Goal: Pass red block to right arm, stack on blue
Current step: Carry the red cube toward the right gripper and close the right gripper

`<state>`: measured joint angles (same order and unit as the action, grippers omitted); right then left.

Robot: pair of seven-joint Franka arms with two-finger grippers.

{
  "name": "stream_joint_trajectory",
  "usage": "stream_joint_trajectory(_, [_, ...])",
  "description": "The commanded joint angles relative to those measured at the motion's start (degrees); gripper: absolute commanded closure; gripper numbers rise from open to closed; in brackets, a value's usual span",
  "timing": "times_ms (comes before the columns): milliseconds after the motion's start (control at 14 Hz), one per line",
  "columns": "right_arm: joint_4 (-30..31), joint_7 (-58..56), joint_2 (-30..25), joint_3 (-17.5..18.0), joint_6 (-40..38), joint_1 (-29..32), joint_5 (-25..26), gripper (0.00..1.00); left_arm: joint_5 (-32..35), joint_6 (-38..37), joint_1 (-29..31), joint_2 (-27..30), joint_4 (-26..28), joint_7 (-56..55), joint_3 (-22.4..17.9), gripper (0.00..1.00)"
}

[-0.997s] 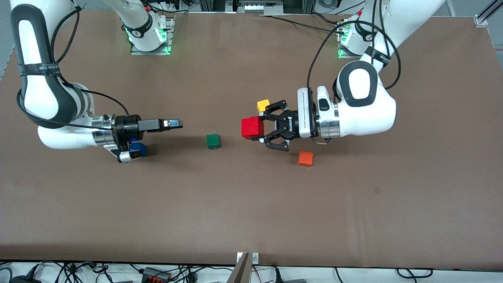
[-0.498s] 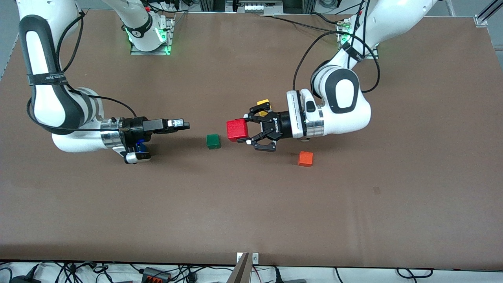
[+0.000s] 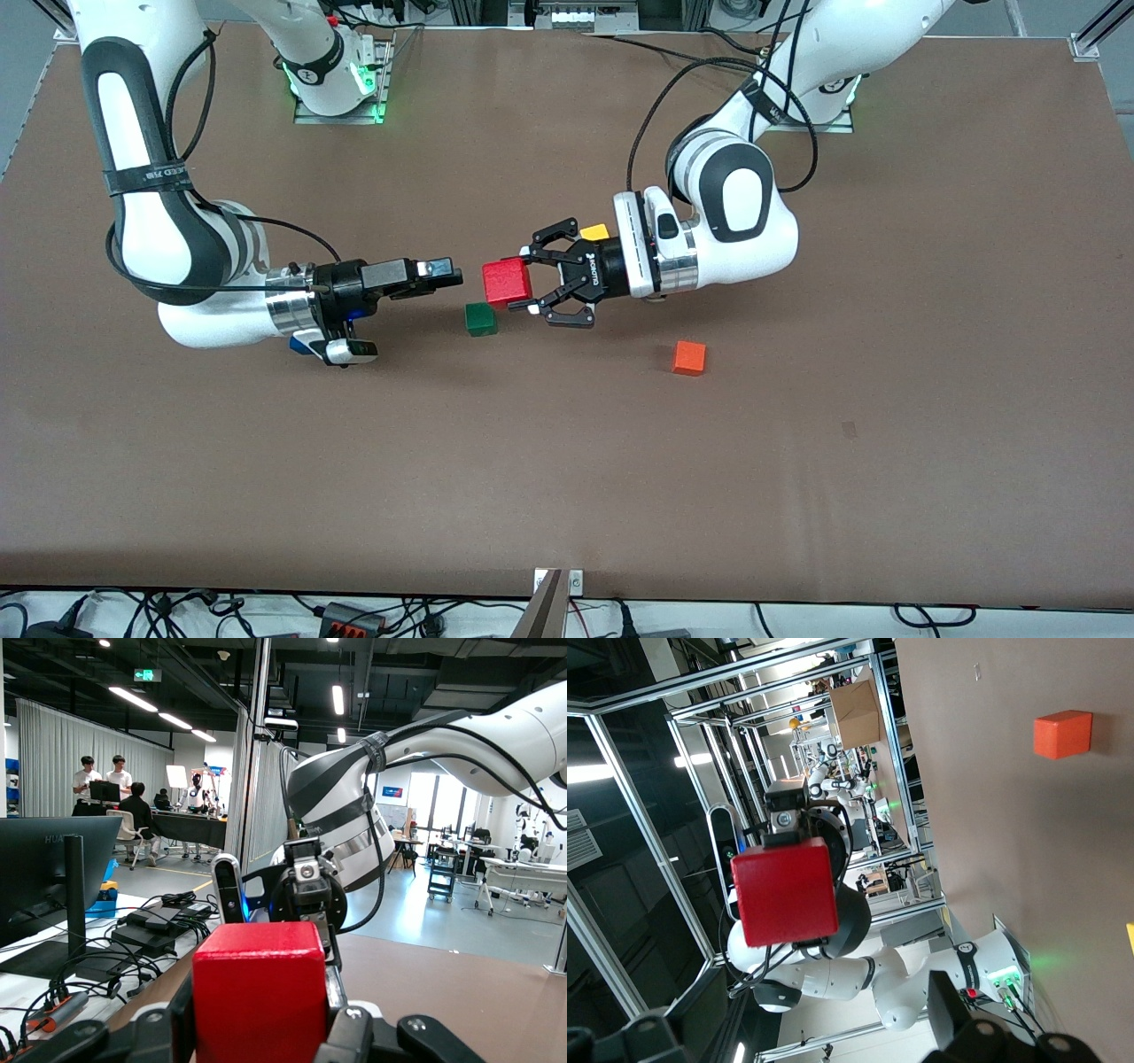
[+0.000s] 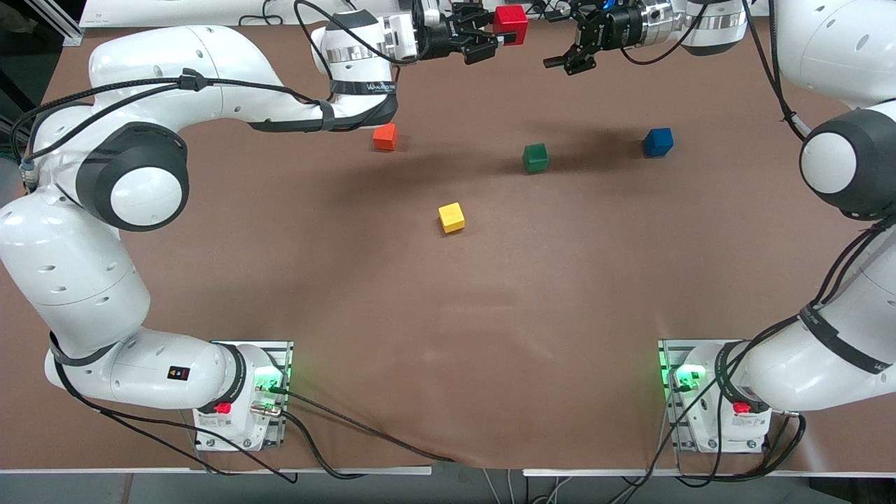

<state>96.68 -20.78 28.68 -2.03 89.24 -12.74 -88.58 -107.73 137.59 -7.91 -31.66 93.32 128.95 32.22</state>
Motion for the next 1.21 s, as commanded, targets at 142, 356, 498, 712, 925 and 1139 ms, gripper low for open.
stream_joint_trajectory(142, [-4.0, 3.8, 2.3, -0.2, 0.8, -2.1, -3.9, 0.0, -3.9, 3.1, -2.3, -1.7, -1.5, 5.9, 0.5, 0.93])
stream_joint_trajectory(356, [-4.0, 4.7, 2.5, -0.3, 3.0, -3.7, -5.2, 0.0, -4.0, 3.2, -2.6, -1.7, -1.6, 5.9, 0.5, 0.93])
stream_joint_trajectory(498, [-4.0, 4.4, 3.3, -0.3, 2.8, -3.7, -4.9, 0.0, -3.8, 3.2, -2.6, -1.7, -1.6, 5.9, 0.5, 0.93])
stream_joint_trajectory(712, [-4.0, 4.2, 3.6, -0.3, 2.2, -3.5, -4.7, 0.0, -3.9, 3.2, -2.6, -1.7, -1.6, 5.9, 0.5, 0.93])
stream_joint_trajectory(925, [-4.0, 4.6, 3.5, -0.3, 1.6, -3.3, -4.8, 0.03, -3.9, 3.2, -2.6, -1.7, -1.6, 5.8, 0.5, 0.93])
stream_joint_trajectory(1139, [-4.0, 4.7, 3.4, -0.3, 1.5, -3.5, -4.9, 0.06, -3.9, 3.2, -2.6, -1.7, -2.1, 5.5, 0.4, 0.93])
